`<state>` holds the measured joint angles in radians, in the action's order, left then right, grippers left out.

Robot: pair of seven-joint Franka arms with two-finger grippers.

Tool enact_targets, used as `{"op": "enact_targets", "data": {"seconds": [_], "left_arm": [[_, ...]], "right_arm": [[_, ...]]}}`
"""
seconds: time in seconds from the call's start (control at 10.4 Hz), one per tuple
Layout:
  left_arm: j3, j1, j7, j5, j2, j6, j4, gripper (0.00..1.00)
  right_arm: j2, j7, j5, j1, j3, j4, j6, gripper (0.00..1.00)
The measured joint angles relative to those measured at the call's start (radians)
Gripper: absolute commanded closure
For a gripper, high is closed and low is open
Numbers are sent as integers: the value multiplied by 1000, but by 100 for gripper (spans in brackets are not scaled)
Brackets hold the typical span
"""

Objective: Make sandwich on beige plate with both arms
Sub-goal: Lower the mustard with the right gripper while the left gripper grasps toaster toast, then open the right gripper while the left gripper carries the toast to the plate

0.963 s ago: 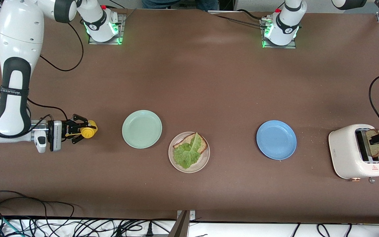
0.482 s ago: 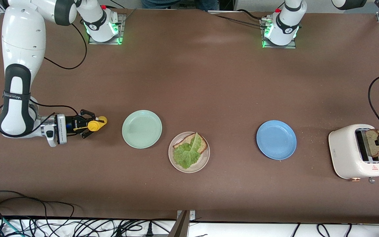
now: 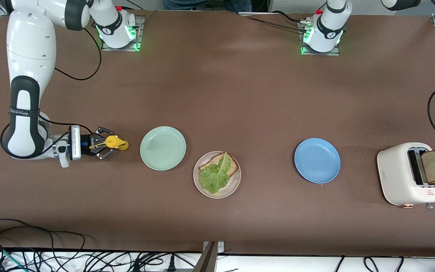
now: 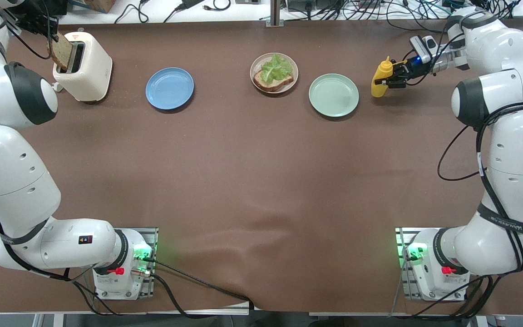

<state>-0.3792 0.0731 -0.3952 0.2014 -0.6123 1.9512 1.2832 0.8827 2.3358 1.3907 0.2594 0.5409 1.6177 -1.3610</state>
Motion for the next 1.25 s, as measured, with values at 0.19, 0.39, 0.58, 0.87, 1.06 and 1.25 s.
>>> {"op": "enact_targets", "data": {"seconds": [0.19,0.39,0.58,0.87,1.06,1.25], "left_arm": [[2,-2,1,1,46,-27,-6,100],[7,-18,47,3,87,-96,-31,100],[14,-62,185,21,111,-171,-55,100],[24,-197,474,88,132,-239,-59,100],[107,-261,682,91,131,-249,-54,100],[237,-275,862,92,116,-250,-46,100]], "right_arm": [[25,29,20,-3,0,0,0,100],[43,68,42,-5,0,0,1,47],[52,80,53,-6,-1,0,14,0],[51,80,80,-17,0,-1,33,0],[51,79,80,-42,5,-1,33,0],[50,74,51,-90,14,-5,33,0]]}}
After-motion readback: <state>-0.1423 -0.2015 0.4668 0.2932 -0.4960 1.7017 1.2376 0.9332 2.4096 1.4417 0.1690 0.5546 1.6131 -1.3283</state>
